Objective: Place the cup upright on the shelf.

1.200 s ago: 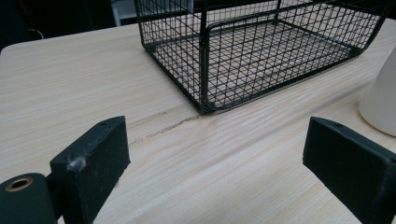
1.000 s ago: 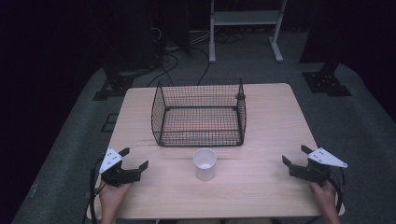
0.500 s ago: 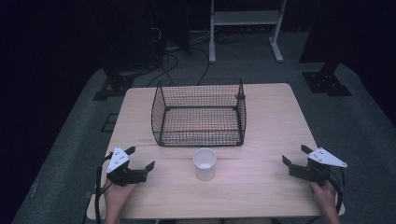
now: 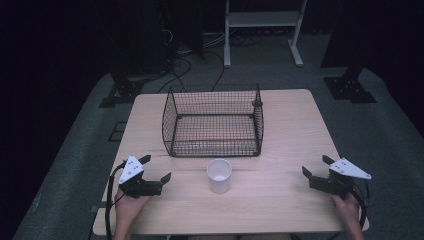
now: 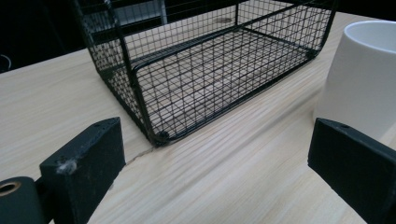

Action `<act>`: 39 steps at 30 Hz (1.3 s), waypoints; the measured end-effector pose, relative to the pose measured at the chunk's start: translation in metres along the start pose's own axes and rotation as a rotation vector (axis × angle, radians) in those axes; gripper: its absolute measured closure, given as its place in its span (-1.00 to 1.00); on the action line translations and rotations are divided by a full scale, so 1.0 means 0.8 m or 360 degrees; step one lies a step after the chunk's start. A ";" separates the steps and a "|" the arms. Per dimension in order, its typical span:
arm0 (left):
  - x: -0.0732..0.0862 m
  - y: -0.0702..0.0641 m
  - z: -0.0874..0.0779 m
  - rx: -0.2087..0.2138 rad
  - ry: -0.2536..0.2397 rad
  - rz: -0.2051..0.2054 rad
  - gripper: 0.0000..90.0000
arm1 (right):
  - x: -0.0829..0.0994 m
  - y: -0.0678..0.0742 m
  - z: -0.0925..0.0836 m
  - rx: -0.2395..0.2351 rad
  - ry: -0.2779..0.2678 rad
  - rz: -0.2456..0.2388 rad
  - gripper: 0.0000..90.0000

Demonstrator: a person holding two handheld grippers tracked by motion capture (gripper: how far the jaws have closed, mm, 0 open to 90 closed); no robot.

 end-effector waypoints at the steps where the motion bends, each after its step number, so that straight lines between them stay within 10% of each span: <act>1: -0.001 -0.001 0.000 0.0009 0.0002 0.0004 -0.94 | 0.000 0.000 0.000 0.0000 -0.0001 0.0000 -0.71; 39: -0.039 -0.071 0.009 0.0354 0.0015 0.0199 -0.94 | 0.000 0.000 0.001 -0.0001 0.0007 -0.0003 -0.71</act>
Point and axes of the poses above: each handheld gripper's, and its own axes: z roughly forward along the jaws, x roughly out of its underside, y roughly to its left, the point moved 6 cm from there along z, roughly forward along the jaws, and after that the axes turned 11 degrees about -x, right-handed, at the moved point
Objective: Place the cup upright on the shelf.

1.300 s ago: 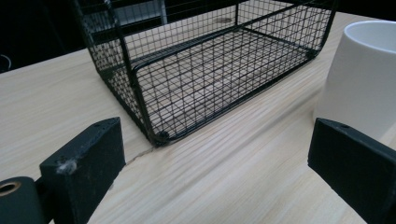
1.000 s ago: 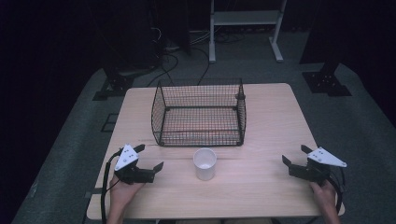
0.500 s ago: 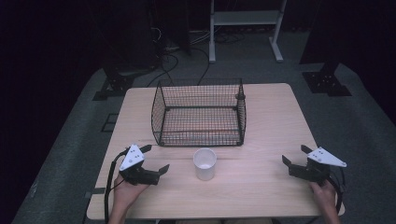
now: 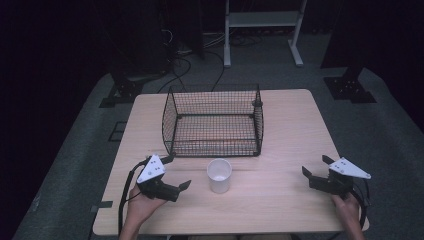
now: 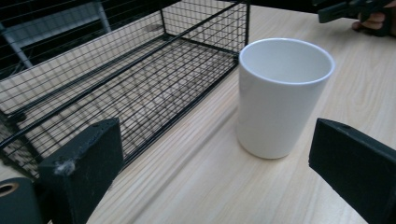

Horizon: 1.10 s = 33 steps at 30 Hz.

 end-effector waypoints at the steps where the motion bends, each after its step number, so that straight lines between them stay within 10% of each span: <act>1: 0.000 0.000 0.000 0.0000 0.0000 0.0000 -0.94 | 0.000 0.000 0.000 0.0000 0.0000 0.0000 -0.71; 33: -0.020 -0.048 0.034 0.0229 0.0077 0.0119 -0.94 | 0.000 0.001 0.000 -0.0006 -0.0001 -0.0001 -0.71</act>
Point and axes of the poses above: each handheld gripper's, and its own axes: z roughly forward along the jaws, x roughly out of its underside, y roughly to its left, the point moved 6 cm from there along z, roughly forward along the jaws, and after that the axes turned 11 degrees about -x, right-handed, at the moved point
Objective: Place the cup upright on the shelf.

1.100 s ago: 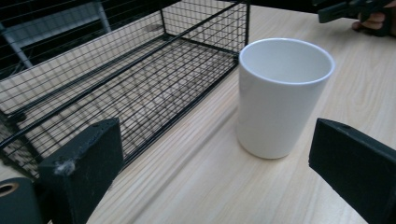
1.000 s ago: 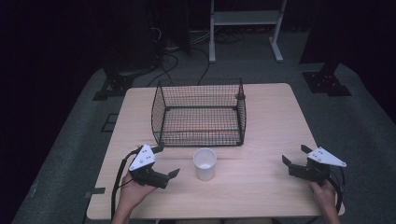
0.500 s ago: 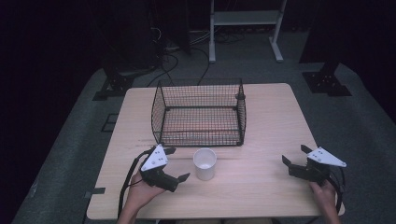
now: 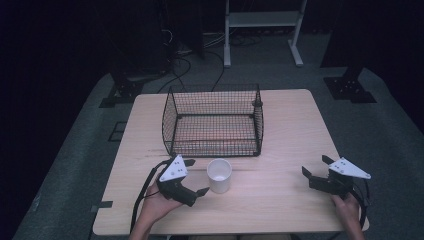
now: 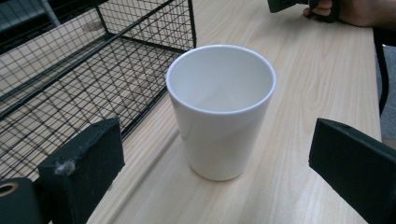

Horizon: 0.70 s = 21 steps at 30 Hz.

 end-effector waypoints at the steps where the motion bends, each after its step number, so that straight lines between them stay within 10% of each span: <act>1: 0.000 -0.001 0.001 0.0002 0.0003 0.0002 -0.94 | 0.000 0.000 0.000 0.0000 0.0000 0.0000 -0.71; 21: 0.000 -0.007 0.035 0.0080 0.0112 0.0013 -0.94 | 0.000 0.000 0.000 -0.0003 0.0002 -0.0005 -0.71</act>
Point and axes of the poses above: each handheld gripper's, and its own axes: z roughly forward along the jaws, x roughly out of its underside, y roughly to its left, the point moved 6 cm from there along z, roughly forward along the jaws, and after that the axes turned 11 degrees about -x, right-handed, at the moved point
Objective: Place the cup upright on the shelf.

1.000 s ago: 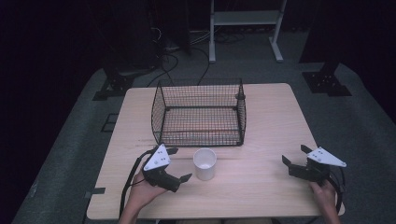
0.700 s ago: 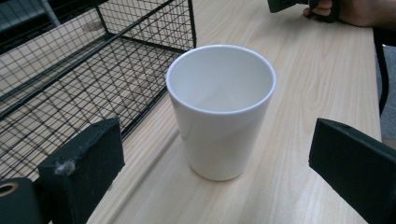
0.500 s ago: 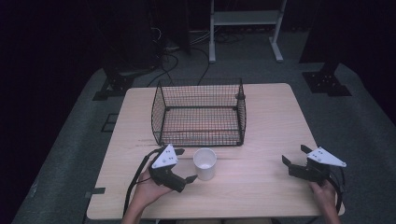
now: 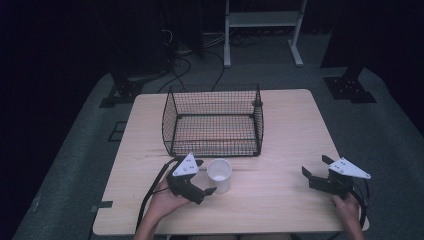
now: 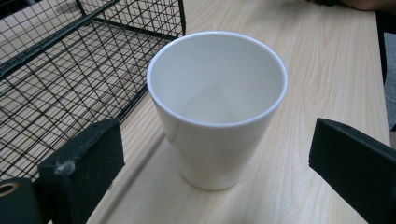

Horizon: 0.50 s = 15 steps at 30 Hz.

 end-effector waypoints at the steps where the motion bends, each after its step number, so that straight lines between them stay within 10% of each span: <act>1: 0.000 0.000 0.002 0.0005 0.0007 -0.0001 -0.94 | 0.000 0.000 0.000 0.0000 0.0000 0.0001 -0.71; 15: -0.005 -0.002 0.028 0.0056 0.0092 0.0028 -0.94 | 0.000 0.000 0.000 -0.0003 0.0001 -0.0004 -0.71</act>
Point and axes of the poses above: each handheld gripper's, and its own axes: z roughly forward along the jaws, x roughly out of its underside, y roughly to its left, the point moved 6 cm from there along z, roughly forward along the jaws, and after that the axes turned 11 degrees about -x, right-handed, at the moved point
